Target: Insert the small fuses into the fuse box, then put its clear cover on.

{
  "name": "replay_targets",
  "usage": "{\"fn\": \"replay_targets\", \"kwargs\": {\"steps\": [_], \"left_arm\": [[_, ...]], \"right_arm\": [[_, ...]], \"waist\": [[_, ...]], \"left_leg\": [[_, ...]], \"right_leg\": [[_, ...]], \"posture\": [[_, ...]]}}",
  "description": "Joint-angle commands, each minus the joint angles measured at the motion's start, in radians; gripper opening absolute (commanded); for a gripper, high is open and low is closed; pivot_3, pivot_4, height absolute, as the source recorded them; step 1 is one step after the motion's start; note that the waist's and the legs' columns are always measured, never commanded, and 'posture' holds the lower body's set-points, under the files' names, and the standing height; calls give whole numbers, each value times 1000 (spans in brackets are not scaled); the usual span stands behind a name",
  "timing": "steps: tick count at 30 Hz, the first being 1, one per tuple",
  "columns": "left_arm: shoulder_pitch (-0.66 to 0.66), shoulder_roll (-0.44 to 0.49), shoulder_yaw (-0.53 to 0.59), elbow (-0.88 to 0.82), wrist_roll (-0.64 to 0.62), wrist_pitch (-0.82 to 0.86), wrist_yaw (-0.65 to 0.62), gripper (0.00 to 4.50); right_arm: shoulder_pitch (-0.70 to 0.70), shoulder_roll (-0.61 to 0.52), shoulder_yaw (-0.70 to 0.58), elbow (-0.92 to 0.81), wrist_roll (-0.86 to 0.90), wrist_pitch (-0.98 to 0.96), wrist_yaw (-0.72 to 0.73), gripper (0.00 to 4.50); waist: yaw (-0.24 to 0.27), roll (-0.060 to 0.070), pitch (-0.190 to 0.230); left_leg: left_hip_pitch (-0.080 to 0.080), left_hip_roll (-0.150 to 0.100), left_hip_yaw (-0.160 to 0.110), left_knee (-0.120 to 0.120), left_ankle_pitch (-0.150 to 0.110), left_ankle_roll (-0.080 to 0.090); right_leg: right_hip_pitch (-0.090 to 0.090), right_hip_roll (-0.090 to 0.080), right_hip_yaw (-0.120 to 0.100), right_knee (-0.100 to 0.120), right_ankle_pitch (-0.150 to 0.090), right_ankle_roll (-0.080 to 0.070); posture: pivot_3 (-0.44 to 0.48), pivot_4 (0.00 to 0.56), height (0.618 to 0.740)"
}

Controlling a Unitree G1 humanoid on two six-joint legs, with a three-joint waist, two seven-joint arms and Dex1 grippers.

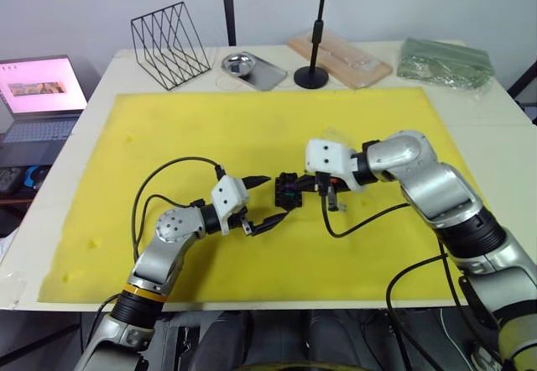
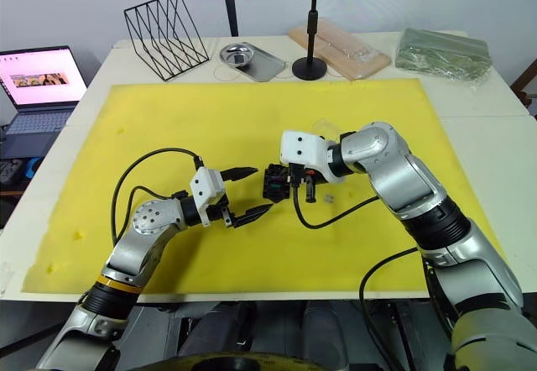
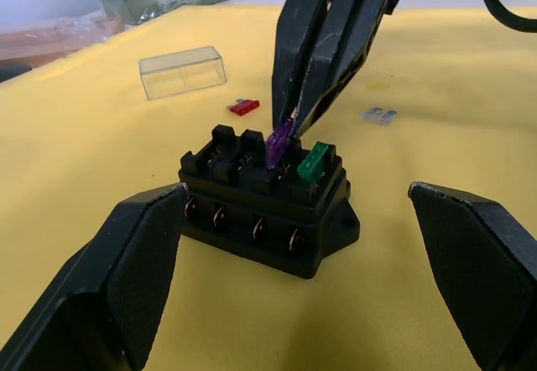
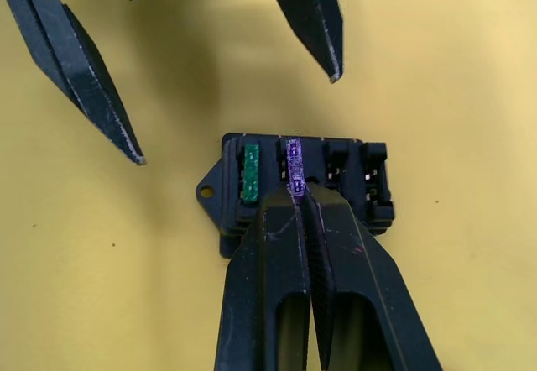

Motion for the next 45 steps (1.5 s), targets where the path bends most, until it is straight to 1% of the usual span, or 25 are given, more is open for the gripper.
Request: {"fn": "replay_targets", "kwargs": {"steps": [1,10,19,29,40,43,45], "left_arm": [[-2,1,6,-5,4,-23,0,4456],[-7,-1,6,2,9,-27,0,4456],[-1,-2,5,-6,9,-25,2,4456],[-3,-2,6,-5,10,-24,6,4456],[10,0,5,-18,10,-24,11,4456],[11,2,5,-18,9,-25,9,4500],[9,1,5,-17,10,-26,8,4500]], "right_arm": [[-6,2,-9,-32,3,-6,2,0],[-13,12,-1,-8,-15,-28,-14,0],[-7,25,6,-4,-18,-4,-15,0],[2,2,33,18,-51,-21,9,0],[-10,19,11,47,-52,-42,-7,0],[-14,21,5,52,-49,-48,-8,688],[-18,24,-3,53,-43,-46,-7,1374]], "waist": [[0,0,0],[0,0,0],[-1,0,0],[0,0,0],[-1,0,0],[0,0,0],[-1,0,-1]], "left_leg": [[0,0,0,0,0,0],[0,0,0,0,0,0],[0,0,0,0,0,0],[0,0,0,0,0,0],[1,0,0,0,0,0],[1,0,0,0,0,0],[1,0,0,0,0,0]], "right_leg": [[0,0,0,0,0,0],[0,0,0,0,0,0],[0,0,0,0,0,0],[0,0,0,0,0,0],[1,0,0,0,0,0],[1,0,0,0,0,0],[1,0,0,0,0,0]], "posture": [[0,150,740],[0,150,740],[0,150,740],[0,150,740],[0,150,740],[0,150,740],[0,150,740]]}}
